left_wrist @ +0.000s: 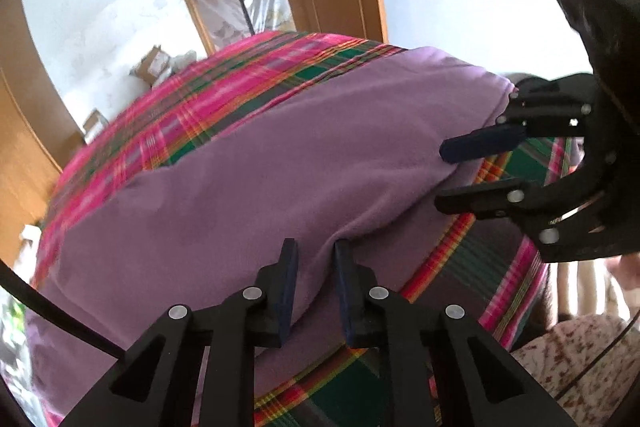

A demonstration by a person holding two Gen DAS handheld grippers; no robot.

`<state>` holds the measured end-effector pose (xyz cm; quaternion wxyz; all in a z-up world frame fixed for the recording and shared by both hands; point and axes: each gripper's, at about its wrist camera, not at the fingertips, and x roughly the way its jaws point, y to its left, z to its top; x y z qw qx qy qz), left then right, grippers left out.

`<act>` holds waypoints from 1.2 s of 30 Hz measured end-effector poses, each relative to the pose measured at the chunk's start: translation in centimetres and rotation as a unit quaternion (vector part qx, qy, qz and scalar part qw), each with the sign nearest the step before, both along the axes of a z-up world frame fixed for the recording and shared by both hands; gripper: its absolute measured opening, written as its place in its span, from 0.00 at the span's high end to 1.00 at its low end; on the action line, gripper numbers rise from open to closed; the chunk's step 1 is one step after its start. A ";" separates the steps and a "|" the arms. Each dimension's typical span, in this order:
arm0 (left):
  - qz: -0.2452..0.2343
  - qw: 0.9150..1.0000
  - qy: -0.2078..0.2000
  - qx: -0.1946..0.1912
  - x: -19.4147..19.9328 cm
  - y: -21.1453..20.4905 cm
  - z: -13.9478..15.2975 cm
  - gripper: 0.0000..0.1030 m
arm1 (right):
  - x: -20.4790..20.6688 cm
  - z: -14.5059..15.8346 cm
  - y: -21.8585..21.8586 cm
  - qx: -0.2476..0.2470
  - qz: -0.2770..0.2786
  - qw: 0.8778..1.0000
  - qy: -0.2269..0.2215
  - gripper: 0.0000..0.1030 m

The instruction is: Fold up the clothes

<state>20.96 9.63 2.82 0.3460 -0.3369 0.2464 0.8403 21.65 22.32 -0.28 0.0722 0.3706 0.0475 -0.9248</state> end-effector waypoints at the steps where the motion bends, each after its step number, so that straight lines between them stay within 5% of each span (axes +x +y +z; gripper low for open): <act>1: 0.001 1.000 -0.005 -0.001 -0.1 0.0 -0.1 0.81 | -0.3 -0.3 0.1 0.004 -0.005 1.000 -0.003 0.67; 3: 0.000 1.000 -0.015 -0.009 -0.3 0.3 -0.8 0.82 | -0.5 -0.4 0.5 -0.015 -0.011 1.000 -0.005 0.70; 6: -0.001 1.000 -0.013 -0.008 -0.2 0.3 -0.7 0.81 | -0.5 -0.2 0.7 -0.027 -0.018 0.999 0.002 0.93; 8: -0.004 1.000 -0.014 -0.006 -0.1 0.2 -0.7 0.83 | -0.3 0.0 0.7 -0.027 -0.019 0.999 0.007 0.97; 10: -0.008 1.000 -0.021 0.004 -0.1 0.0 -0.6 0.92 | 0.0 0.4 0.6 -0.030 -0.019 0.999 0.010 0.97; 15: -0.015 1.000 -0.014 0.023 0.7 -0.8 0.5 0.94 | 0.9 1.5 0.6 -0.030 -0.016 0.999 0.020 0.98; 36: -0.020 0.998 -0.063 0.017 0.6 -1.7 -0.4 0.91 | 1.5 0.6 0.8 -0.041 -0.001 0.998 -0.042 0.96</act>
